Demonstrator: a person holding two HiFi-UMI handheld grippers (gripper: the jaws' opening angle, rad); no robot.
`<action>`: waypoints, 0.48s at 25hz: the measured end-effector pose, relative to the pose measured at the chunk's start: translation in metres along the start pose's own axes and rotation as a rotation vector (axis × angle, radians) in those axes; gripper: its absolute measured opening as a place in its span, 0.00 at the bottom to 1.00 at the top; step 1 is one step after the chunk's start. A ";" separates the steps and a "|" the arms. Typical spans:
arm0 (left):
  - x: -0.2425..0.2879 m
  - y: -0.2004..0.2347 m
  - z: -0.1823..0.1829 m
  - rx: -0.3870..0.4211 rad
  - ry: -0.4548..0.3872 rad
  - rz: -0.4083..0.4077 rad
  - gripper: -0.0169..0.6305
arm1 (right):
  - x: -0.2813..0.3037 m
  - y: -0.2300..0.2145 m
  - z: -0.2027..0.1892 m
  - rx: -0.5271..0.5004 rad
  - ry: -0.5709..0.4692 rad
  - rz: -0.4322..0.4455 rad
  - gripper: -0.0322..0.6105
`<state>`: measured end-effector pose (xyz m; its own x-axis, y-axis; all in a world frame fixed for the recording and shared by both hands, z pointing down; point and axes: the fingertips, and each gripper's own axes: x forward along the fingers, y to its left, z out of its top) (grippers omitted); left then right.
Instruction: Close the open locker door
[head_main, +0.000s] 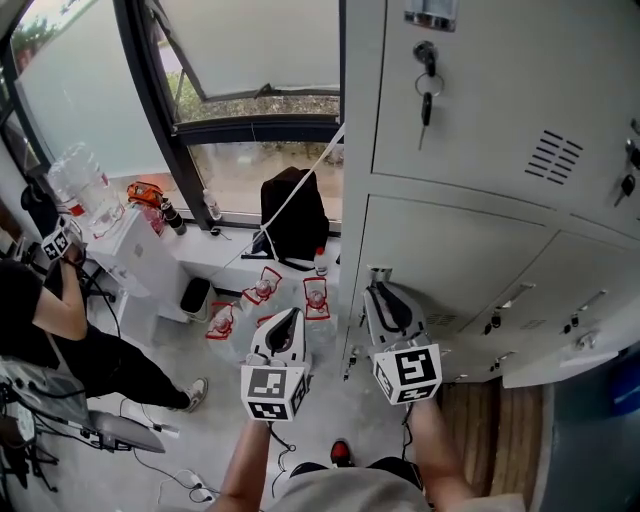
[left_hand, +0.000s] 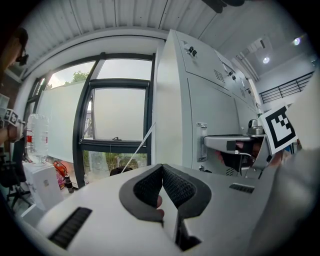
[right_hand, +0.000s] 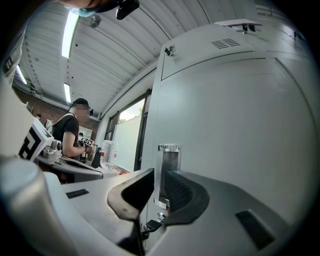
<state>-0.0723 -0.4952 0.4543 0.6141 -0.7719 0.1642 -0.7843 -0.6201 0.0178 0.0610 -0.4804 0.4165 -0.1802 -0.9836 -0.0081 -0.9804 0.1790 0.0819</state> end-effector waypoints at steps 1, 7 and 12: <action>-0.001 -0.002 0.000 0.005 -0.001 -0.003 0.06 | -0.005 -0.003 0.001 -0.001 -0.003 -0.007 0.14; -0.009 -0.032 0.009 0.028 -0.042 -0.050 0.06 | -0.057 -0.033 0.002 -0.020 -0.023 -0.092 0.14; -0.015 -0.063 0.007 0.049 -0.047 -0.111 0.06 | -0.117 -0.062 -0.012 -0.031 0.011 -0.192 0.14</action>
<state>-0.0320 -0.4456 0.4433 0.7010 -0.7034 0.1174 -0.7070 -0.7071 -0.0151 0.1442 -0.3767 0.4243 0.0114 -0.9998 -0.0161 -0.9938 -0.0131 0.1108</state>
